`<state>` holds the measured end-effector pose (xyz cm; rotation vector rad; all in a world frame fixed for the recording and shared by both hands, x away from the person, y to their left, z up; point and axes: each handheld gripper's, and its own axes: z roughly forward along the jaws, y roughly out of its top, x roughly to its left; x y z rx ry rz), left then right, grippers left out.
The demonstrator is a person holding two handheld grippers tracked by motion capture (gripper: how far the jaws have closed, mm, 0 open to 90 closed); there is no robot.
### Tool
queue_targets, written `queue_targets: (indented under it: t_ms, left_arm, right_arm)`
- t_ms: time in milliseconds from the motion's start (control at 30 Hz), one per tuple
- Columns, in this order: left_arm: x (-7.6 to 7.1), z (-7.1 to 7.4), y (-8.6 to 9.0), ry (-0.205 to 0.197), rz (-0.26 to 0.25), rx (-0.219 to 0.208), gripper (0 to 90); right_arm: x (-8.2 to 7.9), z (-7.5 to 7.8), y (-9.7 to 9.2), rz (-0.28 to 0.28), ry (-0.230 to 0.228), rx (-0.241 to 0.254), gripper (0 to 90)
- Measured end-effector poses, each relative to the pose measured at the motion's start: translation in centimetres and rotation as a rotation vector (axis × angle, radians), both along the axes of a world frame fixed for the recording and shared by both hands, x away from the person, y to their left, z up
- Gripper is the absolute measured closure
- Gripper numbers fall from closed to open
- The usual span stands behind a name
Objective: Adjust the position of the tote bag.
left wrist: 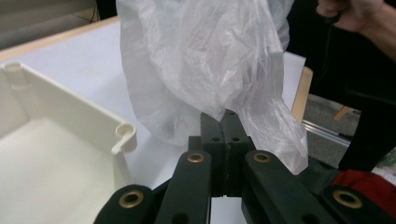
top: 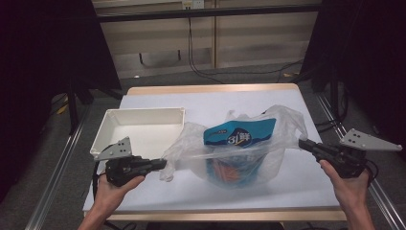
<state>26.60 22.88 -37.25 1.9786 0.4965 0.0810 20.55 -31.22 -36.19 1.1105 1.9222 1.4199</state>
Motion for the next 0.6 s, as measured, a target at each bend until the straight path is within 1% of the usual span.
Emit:
queue_targets:
  t_ms: [67,100,167,200,233,333,367,400,500,567,600]
  left_arm:
    - [0.0,-0.6,-0.1,0.016,-0.001,0.005,90.0]
    - [0.0,-0.8,-0.1,0.021,0.002,0.012,90.0]
    - [-0.1,-1.2,-0.2,0.028,-0.002,0.02,90.0]
    - [-0.2,-1.3,-0.2,0.033,0.001,0.032,90.0]
    - [-0.3,-1.5,-0.1,0.037,0.001,0.045,90.0]
    - [-0.3,-2.2,0.2,0.053,-0.003,0.063,90.0]
    - [-0.4,-2.4,0.2,0.058,-0.004,0.063,90.0]
    - [-0.4,-2.6,0.3,0.061,-0.005,0.063,90.0]
    - [-0.5,-3.5,0.3,0.079,0.0,0.054,90.0]
    - [-0.5,-4.1,0.1,0.085,0.005,0.069,90.0]
    - [-0.5,-4.3,0.0,0.081,0.007,0.082,90.0]
  right_arm:
    - [0.1,-0.5,0.0,0.0,0.015,0.003,89.4]
    - [0.1,-0.8,0.1,0.003,0.015,0.002,89.5]
    - [0.1,-1.3,0.2,0.015,0.028,-0.007,89.4]
    - [0.0,-1.6,0.3,0.022,0.033,-0.011,89.5]
    - [-0.2,-1.9,0.4,0.026,0.044,-0.016,89.5]
    - [-0.6,-2.8,0.5,0.041,0.07,-0.024,89.4]
    - [-0.7,-3.3,0.4,0.048,0.082,-0.016,89.4]
    - [-0.7,-3.6,0.3,0.047,0.094,-0.008,89.4]
    - [-0.8,-4.5,0.2,0.039,0.115,-0.017,89.4]
    - [-0.8,-4.9,0.2,0.038,0.13,-0.03,89.4]
    - [-0.8,-5.0,0.2,0.033,0.136,-0.035,89.4]
